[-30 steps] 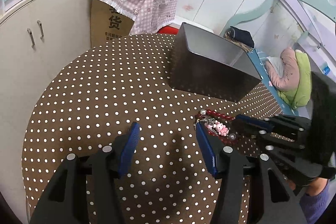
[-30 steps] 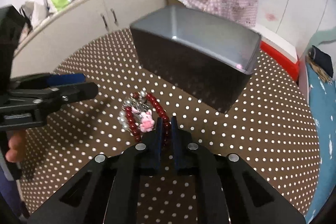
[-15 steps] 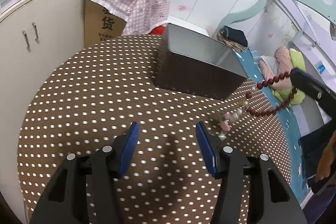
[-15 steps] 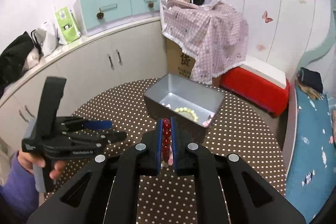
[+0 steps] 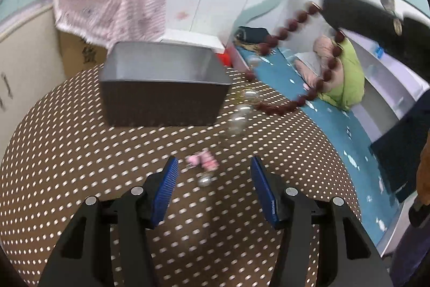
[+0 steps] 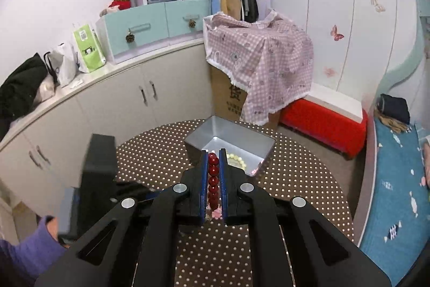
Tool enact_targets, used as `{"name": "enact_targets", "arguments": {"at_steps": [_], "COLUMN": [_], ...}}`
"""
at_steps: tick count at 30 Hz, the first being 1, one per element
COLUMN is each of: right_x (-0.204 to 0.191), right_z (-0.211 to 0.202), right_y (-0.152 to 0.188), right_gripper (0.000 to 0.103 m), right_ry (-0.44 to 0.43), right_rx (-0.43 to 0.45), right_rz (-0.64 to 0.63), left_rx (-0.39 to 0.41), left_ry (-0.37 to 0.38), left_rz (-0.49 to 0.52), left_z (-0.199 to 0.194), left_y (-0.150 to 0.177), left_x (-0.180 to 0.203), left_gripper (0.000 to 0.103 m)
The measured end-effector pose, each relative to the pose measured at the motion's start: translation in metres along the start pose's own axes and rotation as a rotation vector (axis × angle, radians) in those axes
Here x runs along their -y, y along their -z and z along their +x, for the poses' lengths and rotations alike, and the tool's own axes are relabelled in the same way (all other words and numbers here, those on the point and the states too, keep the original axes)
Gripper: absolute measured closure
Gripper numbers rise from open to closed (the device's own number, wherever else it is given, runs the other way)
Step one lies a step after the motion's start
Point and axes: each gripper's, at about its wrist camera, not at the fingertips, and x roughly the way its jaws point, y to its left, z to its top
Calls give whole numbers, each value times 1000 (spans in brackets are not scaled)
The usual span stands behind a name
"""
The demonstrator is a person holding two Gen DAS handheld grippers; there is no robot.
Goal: Organize jewelry
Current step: 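Grasp the red bead bracelet with the right tool and lift it, then carry the red bracelet into the grey box with the right tool while the left tool carries a charm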
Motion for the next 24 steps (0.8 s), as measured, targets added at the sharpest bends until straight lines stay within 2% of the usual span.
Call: {"name": "enact_targets", "arguments": {"at_steps": [3, 5, 6, 7, 8, 9, 13, 18, 24], "right_x": [-3, -4, -4, -3, -4, -3, 4, 18, 34], "right_z": [-3, -5, -6, -7, -8, -7, -5, 4, 24], "right_y": [-1, 1, 1, 1, 1, 1, 1, -1, -11], "right_gripper": [95, 95, 95, 95, 95, 95, 95, 95, 95], "right_ry": [-9, -11, -15, -16, -15, -11, 6, 31, 63], "right_rx": [6, 8, 11, 13, 11, 12, 14, 20, 21], "right_rz": [0, -3, -3, -5, -6, -5, 16, 52, 82], "left_rx": [46, 53, 48, 48, 50, 43, 61, 74, 113], "left_ry": [-10, -15, -12, -16, -18, -17, -29, -84, -150], "left_rz": [15, 15, 32, 36, 35, 38, 30, 17, 5], "left_z": [2, 4, 7, 8, 9, 11, 2, -13, -35], "left_y": [-5, -7, -9, -10, -12, -13, -13, -18, -49], "left_x": [11, 13, 16, 17, 15, 15, 5, -12, -32], "left_gripper": [50, 58, 72, 82, 86, 99, 99, 99, 99]}}
